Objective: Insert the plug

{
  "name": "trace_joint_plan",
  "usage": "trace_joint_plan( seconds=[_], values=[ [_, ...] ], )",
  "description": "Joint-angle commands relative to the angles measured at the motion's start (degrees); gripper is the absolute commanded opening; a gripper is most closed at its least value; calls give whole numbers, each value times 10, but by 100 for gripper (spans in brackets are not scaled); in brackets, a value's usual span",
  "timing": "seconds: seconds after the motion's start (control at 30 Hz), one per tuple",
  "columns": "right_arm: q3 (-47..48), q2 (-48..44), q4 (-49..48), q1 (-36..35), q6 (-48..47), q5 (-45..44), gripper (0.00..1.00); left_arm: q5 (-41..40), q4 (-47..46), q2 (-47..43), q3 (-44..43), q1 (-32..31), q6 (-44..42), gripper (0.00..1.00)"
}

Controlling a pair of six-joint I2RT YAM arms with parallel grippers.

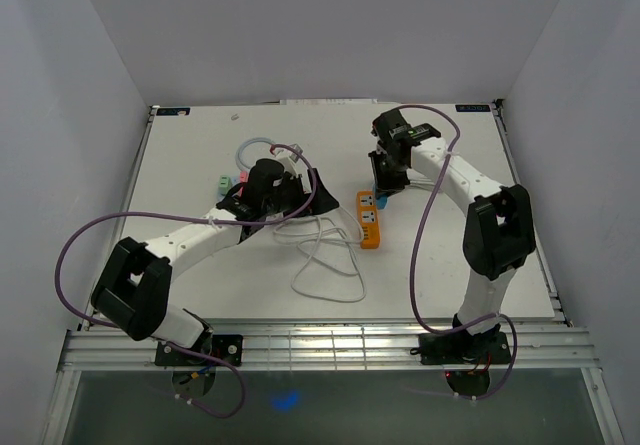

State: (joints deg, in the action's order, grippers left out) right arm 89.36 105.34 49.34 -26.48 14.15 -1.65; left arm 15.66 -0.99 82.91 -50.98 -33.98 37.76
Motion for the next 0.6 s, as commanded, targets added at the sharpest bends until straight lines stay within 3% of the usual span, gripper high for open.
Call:
trace_joint_plan(
  seconds=[0.0, 0.57],
  values=[
    [33, 3, 16, 0, 3, -40, 8, 1, -28, -6, 10, 0, 5, 98],
    [57, 29, 1, -2, 9, -30, 8, 4, -47, 7, 14, -1, 1, 98]
  ],
)
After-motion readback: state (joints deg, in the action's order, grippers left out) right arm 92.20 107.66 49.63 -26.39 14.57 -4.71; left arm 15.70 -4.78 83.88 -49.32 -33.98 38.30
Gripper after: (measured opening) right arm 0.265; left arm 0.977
